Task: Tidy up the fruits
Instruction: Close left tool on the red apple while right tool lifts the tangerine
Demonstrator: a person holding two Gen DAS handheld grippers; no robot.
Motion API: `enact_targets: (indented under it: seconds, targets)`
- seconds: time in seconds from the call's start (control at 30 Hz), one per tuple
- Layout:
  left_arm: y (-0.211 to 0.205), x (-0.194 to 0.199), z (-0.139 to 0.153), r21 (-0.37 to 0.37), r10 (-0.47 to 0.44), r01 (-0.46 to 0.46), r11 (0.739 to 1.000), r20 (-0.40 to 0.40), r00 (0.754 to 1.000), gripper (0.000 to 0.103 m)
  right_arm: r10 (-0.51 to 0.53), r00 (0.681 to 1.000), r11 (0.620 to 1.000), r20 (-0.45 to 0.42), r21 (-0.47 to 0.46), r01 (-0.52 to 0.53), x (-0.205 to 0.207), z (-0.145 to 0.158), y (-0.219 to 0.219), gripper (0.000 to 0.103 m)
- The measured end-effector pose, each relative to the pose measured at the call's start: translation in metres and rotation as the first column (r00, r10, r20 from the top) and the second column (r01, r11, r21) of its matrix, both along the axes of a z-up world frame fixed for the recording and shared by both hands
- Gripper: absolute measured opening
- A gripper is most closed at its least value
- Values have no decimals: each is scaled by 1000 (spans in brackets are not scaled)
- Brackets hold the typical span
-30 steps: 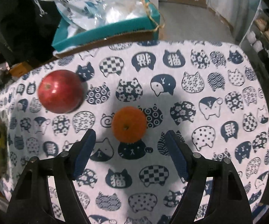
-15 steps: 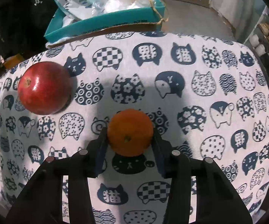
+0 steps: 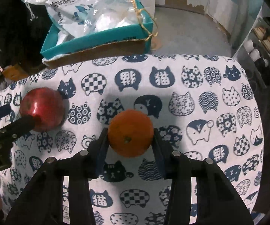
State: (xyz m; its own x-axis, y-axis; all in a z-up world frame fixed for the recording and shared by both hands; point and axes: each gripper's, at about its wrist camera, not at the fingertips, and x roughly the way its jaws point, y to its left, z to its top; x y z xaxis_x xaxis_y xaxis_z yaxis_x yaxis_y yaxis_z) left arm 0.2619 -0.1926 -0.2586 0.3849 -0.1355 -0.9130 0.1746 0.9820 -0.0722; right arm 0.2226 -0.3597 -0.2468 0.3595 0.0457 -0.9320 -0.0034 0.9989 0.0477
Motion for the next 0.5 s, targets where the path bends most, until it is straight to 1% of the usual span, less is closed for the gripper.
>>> enact_targets:
  seconds: [0.27,0.4,0.47,0.5]
  targets:
    - [-18,14,-18,7,-31,31,999,-38,999,93,-16,1000,1000,-7,16,17,5,-2,-10,44]
    - [-19,18,-21,-20,-26,25,999,-48,999,93,-16,1000,1000,-3,17,16,6,-3,-8,44]
    - [-19,20,-23,-31,-29,27,999,-55,998,89,-18,1000,1000,-3,23,18,6,-3,-8,44]
    - [-20,21,-24,-34,-30,28,999,-61,998,84,-20,1000,1000,-2,24,20,6,-2,-8,44]
